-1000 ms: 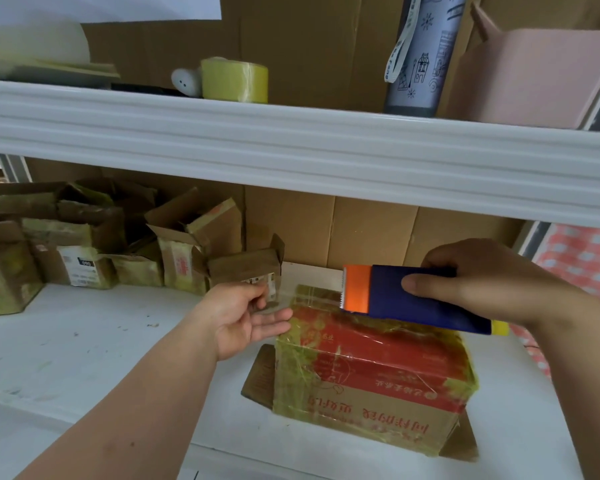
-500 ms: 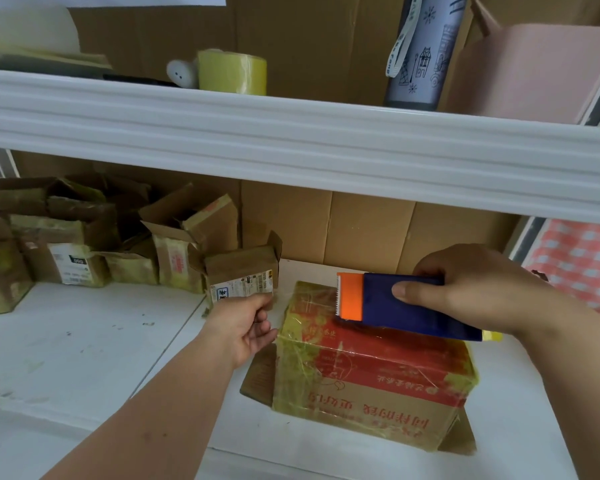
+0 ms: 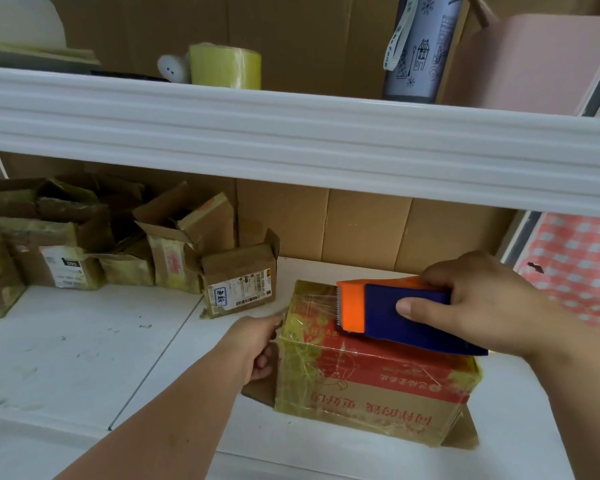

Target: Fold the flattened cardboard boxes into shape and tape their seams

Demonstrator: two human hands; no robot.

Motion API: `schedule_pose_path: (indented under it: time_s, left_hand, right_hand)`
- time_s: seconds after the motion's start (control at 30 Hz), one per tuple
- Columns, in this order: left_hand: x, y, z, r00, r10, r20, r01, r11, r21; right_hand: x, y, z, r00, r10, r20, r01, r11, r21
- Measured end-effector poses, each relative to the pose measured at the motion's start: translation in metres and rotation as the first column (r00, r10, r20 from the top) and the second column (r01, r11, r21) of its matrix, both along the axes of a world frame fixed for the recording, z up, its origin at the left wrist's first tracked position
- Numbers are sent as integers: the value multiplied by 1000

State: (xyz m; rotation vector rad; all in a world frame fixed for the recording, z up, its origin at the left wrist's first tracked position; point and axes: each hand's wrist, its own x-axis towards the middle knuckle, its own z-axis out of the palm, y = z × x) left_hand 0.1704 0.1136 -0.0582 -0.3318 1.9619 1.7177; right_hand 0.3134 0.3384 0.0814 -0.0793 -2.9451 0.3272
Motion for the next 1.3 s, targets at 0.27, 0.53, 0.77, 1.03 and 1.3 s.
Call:
schedule_pose_path:
  time_s: [0.27, 0.53, 0.77, 1.03, 1.3]
  left_hand:
    - [-1, 8, 23, 901, 37, -432, -65, 997, -50]
    - [22, 20, 60, 390, -857, -337, 341, 475, -811]
    - [30, 21, 41, 458, -774, -437, 203, 570, -796]
    - [32, 18, 39, 476, -756, -449, 250, 606, -755]
    - [35, 18, 42, 520, -764, -382, 295, 580, -759]
  right_hand:
    - [5, 2, -7, 1000, -4, -22, 4, 1000, 13]
    - [11, 4, -9, 999, -24, -40, 25, 999, 38]
    - [10, 0, 8, 997, -50, 51, 49, 998, 28]
    - [4, 9, 25, 994, -33, 105, 42, 995, -88]
    - [23, 36, 29, 996, -69, 64, 77, 990, -120]
